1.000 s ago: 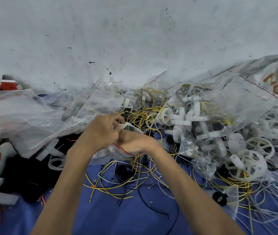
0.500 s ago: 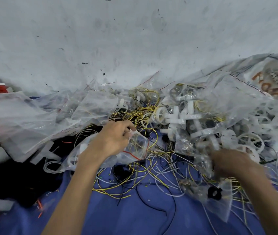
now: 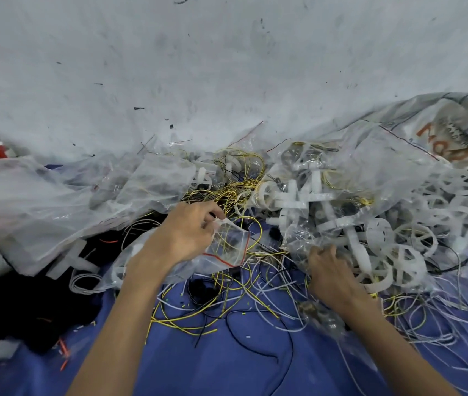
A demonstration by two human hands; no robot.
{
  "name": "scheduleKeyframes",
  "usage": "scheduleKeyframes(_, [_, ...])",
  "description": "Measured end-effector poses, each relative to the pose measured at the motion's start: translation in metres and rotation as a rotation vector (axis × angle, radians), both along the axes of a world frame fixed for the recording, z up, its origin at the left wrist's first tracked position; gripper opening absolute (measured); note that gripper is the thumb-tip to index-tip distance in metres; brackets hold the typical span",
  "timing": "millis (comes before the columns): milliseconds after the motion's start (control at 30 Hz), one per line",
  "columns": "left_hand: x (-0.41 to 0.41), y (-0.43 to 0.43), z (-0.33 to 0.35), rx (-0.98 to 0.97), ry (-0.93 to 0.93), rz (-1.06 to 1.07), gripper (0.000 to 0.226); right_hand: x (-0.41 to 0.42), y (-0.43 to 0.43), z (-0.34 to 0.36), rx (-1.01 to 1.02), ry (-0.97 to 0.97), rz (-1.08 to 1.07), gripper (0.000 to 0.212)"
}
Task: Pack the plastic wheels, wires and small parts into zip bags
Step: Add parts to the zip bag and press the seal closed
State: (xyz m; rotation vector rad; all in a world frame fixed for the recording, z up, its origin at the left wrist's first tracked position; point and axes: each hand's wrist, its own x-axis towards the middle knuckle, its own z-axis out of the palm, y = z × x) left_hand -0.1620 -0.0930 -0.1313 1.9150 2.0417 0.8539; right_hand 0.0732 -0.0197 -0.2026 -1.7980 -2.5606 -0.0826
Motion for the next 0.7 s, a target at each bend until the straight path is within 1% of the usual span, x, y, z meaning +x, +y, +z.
scheduleKeyframes(100, [-0.003,-0.002,0.0,0.003,-0.003,-0.018,0.021,0.004,-0.008,0.002,0.011,-0.086,-0.012,0.041])
scheduleKeyframes(233, [-0.012,-0.006,0.001,0.05,-0.074,-0.016,0.017,0.03,-0.007,0.006,-0.067,-0.106,-0.044,0.053])
scheduleKeyframes(267, [-0.013,-0.006,0.002,0.055,-0.081,-0.014,0.016,0.034,-0.007,0.007,-0.058,-0.109,-0.054,0.051])
scheduleKeyframes(333, [-0.013,-0.005,0.003,0.059,-0.078,-0.011,0.014,0.038,-0.008,0.005,0.009,-0.151,-0.057,0.036])
scheduleKeyframes(400, [-0.011,-0.004,0.004,0.047,-0.032,-0.005,0.016,0.038,-0.009,0.002,0.094,-0.204,-0.042,0.021])
scheduleKeyframes(433, [-0.01,-0.004,0.004,0.037,-0.007,-0.006,0.017,0.038,-0.009,0.001,0.122,-0.232,-0.019,0.017])
scheduleKeyframes(500, [-0.009,-0.005,0.004,0.022,0.008,-0.01,0.019,0.037,-0.006,0.001,0.144,-0.27,0.027,0.017])
scheduleKeyframes(567, [-0.009,-0.005,0.005,0.018,0.004,-0.01,0.018,0.038,0.002,0.009,0.13,-0.191,0.033,0.018])
scheduleKeyframes(633, [-0.009,-0.005,0.005,0.018,0.014,-0.002,0.019,0.038,0.014,0.028,0.074,0.052,0.064,0.013])
scheduleKeyframes(700, [-0.009,-0.004,0.004,0.019,0.021,0.001,0.02,0.033,0.023,0.055,-0.046,0.326,0.137,0.008])
